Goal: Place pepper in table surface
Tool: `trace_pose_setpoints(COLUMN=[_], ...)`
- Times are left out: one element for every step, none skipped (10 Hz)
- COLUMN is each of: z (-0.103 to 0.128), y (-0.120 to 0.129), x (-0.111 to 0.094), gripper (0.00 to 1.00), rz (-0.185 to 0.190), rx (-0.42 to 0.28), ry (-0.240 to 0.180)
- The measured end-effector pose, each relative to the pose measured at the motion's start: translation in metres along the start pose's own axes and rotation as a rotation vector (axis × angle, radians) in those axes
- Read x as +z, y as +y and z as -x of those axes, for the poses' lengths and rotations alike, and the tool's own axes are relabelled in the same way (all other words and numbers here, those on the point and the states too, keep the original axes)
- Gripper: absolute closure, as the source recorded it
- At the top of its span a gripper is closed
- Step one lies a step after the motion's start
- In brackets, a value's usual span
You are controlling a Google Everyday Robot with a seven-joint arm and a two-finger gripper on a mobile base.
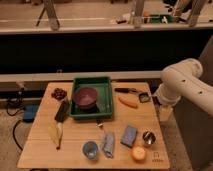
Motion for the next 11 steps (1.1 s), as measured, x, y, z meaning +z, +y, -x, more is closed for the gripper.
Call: trace_pose_setpoints(z=[-0.001,-0.002,0.002,0.006,0.009,0.013,0.018,0.019,0.019,0.022,0.026], y=[0.000,0.000,-0.002,-0.007,-0.016,-0.026,-0.031,-0.032,-0.033,-0.040,-0.048], x=[-0.001,-0.002,-0.003,-0.002,-0.001,0.001,0.001,0.000,-0.001,-0.001,0.001], gripper=[0.20,0.20,0.20,0.20,0.20,0.20,0.20,0.20,0.20,0.20,0.20], rz=[0.001,-0.002,-0.008,-0.016,-0.023,-0.029,-0.035,-0.040,-0.045,-0.055,-0.063], rx=[-0.012,-0.016,-0.023,-0.029,-0.033,-0.050,-0.067,-0.076,-0.074,-0.078,-0.084], ry=[0.006,0.007,0.003,-0.001,-0.003,-0.003,-0.004,-0.004,-0.005,-0.009,-0.017])
